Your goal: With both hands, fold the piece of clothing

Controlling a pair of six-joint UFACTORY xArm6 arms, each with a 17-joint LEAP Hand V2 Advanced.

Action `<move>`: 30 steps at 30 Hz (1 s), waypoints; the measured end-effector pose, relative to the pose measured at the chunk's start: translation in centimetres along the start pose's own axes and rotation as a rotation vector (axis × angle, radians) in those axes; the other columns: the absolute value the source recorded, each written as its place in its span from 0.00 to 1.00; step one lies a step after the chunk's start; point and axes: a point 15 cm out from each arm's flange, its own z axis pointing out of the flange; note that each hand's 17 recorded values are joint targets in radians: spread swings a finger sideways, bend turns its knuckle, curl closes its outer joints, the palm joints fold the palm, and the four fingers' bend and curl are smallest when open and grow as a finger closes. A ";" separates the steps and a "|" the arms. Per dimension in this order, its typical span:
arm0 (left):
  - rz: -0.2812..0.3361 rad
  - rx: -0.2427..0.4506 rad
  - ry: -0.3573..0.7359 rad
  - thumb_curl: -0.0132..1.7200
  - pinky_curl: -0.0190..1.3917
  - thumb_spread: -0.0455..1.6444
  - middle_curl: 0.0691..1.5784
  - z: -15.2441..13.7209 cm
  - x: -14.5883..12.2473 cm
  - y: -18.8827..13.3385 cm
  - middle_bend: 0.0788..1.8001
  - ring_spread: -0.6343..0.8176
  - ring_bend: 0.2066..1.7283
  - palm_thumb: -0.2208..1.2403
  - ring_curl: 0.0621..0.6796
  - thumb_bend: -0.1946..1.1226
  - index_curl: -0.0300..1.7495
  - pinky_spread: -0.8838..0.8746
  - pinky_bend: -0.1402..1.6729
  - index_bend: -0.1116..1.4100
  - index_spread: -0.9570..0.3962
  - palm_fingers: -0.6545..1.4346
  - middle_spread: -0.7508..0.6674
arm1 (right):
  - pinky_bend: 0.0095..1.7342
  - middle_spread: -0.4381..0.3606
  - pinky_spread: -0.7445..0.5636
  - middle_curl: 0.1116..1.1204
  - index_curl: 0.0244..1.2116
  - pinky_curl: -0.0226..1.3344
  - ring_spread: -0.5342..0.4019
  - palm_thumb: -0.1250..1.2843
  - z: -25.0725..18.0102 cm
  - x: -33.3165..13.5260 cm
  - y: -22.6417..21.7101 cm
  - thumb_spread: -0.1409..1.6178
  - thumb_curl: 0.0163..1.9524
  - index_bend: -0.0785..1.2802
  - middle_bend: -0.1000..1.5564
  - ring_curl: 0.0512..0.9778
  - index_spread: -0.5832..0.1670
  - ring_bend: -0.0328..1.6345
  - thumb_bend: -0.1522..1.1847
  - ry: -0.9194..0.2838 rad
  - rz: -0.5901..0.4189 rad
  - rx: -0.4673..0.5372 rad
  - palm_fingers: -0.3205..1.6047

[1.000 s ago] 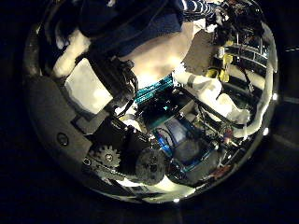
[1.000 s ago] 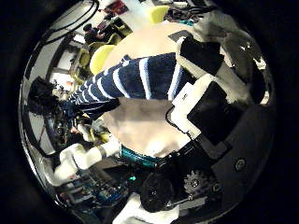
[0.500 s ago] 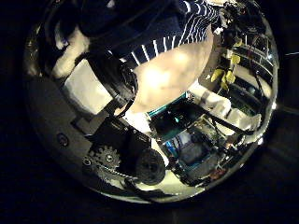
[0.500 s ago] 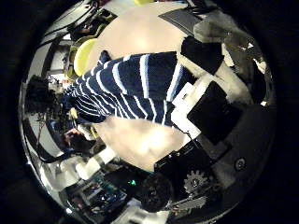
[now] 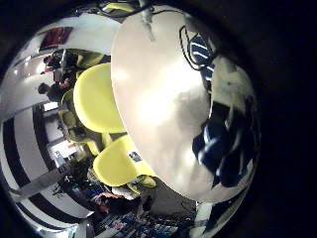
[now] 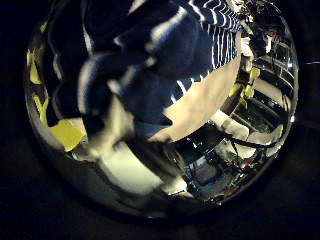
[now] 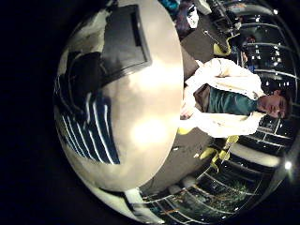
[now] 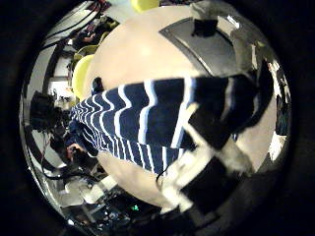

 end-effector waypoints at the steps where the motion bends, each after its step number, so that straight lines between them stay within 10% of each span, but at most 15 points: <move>1: -0.008 0.018 0.006 0.24 0.45 0.70 0.73 -0.4 -0.3 -0.1 0.07 0.24 0.64 0.37 0.61 0.10 0.69 0.26 0.66 0.16 0.49 0.32 0.30 | 0.57 0.23 0.39 0.59 0.56 0.67 0.31 0.54 -0.8 0.8 0.1 0.82 0.25 0.29 0.49 0.68 0.19 0.75 0.09 0.000 0.014 0.014 0.17; 13: -0.045 0.140 0.058 0.19 0.37 0.67 0.44 -5.7 -2.1 2.3 0.05 0.45 0.49 0.29 0.45 0.13 0.45 0.48 0.49 0.19 0.59 0.31 0.59 | 0.41 0.33 0.75 0.40 0.41 0.53 0.48 0.44 -6.8 5.6 3.5 0.81 0.20 0.24 0.35 0.47 0.20 0.56 0.10 0.003 0.017 0.044 0.20; 22: 0.061 0.045 0.201 0.18 0.33 0.68 0.34 -1.2 6.5 3.5 0.06 0.49 0.44 0.30 0.39 0.13 0.37 0.54 0.42 0.20 0.62 0.33 0.63 | 0.37 0.34 0.86 0.33 0.36 0.46 0.55 0.46 -5.4 7.6 4.3 0.80 0.19 0.20 0.30 0.39 0.21 0.49 0.11 -0.005 0.053 0.013 0.23; 30: 0.095 0.103 0.221 0.18 0.31 0.69 0.28 2.9 12.1 1.3 0.06 0.50 0.41 0.32 0.36 0.13 0.33 0.56 0.38 0.20 0.63 0.36 0.63 | 0.33 0.35 0.89 0.29 0.32 0.41 0.57 0.47 -4.1 8.7 7.2 0.81 0.18 0.19 0.27 0.34 0.22 0.45 0.10 -0.041 0.054 -0.034 0.25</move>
